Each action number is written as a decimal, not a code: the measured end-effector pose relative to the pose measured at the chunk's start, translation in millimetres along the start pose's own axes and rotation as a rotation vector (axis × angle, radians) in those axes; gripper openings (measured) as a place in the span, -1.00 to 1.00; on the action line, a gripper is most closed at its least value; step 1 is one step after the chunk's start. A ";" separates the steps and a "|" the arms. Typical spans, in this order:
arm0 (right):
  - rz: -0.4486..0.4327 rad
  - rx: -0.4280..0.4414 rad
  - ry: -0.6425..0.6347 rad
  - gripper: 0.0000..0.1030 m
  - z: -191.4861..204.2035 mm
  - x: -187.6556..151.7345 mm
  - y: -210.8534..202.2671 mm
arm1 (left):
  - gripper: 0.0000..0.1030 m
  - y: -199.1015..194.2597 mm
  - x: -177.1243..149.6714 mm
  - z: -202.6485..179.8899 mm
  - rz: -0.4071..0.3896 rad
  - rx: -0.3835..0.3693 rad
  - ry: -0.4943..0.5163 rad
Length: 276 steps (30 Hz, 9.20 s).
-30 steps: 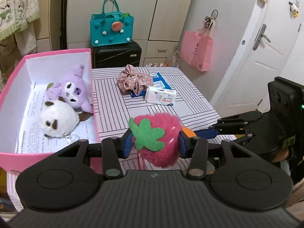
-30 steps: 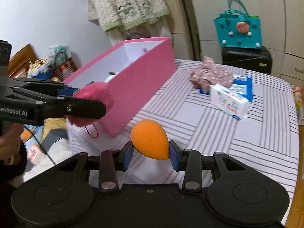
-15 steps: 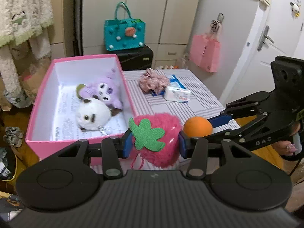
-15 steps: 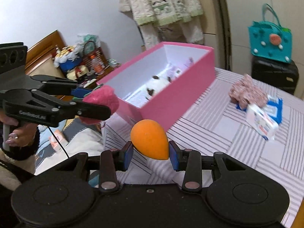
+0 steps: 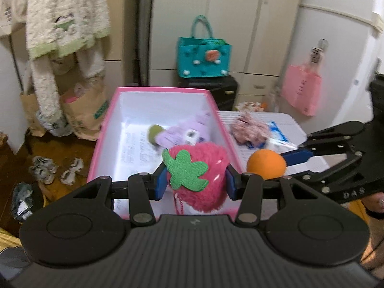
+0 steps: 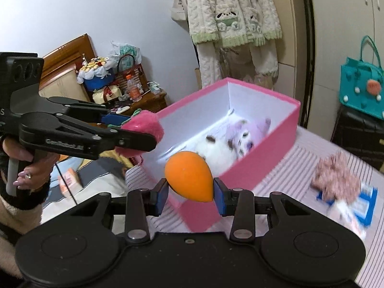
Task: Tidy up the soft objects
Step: 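Lower the strawberry pouch into the box while the right gripper drops the sponge there, then withdraw both open grippers from the pink box, then close the left gripper on the pink scrunchie while the right grips the white wipes pack, then lift the scrunchie with the left gripper while the right lifts the wipes pack, then lower the scrunchie into the box while the right gripper drops the wipes pack there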
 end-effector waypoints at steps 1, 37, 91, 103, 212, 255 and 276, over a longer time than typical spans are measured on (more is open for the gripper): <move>-0.002 -0.010 -0.010 -0.12 -2.6 5.7 4.2 | -0.10 6.1 4.1 6.5 0.001 0.012 -0.010; 0.109 -0.165 -0.021 0.12 -96.4 107.6 134.1 | 0.35 135.8 34.2 60.5 0.209 0.089 -0.085; -0.020 -0.168 -0.026 0.49 -19.7 -53.2 -102.3 | 0.74 -23.2 -22.2 -139.7 0.156 -0.124 0.306; -0.025 -0.260 0.092 0.64 -93.0 -109.9 -84.5 | 0.81 44.2 -17.5 -177.3 0.111 -0.188 0.297; -0.040 -0.178 0.417 -0.53 -141.2 -121.8 -34.1 | -0.64 113.1 -45.8 -149.5 0.182 -0.144 0.011; 0.054 0.107 0.071 -0.53 18.4 63.6 10.3 | -0.64 -36.3 13.7 18.2 -0.003 -0.033 -0.096; 0.269 0.183 0.145 -0.52 12.7 48.9 160.1 | -0.64 71.8 56.1 59.2 0.072 0.003 -0.114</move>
Point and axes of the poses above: each gripper's, at about its wrist camera, not at the fingertips, and y roughly the way its jaws point, z to its left, x to its top, the point moved 10 cm from there along y, roughly the way its jaws point, and after that the axes turned 2 degrees about z, right-handed, at the moved point
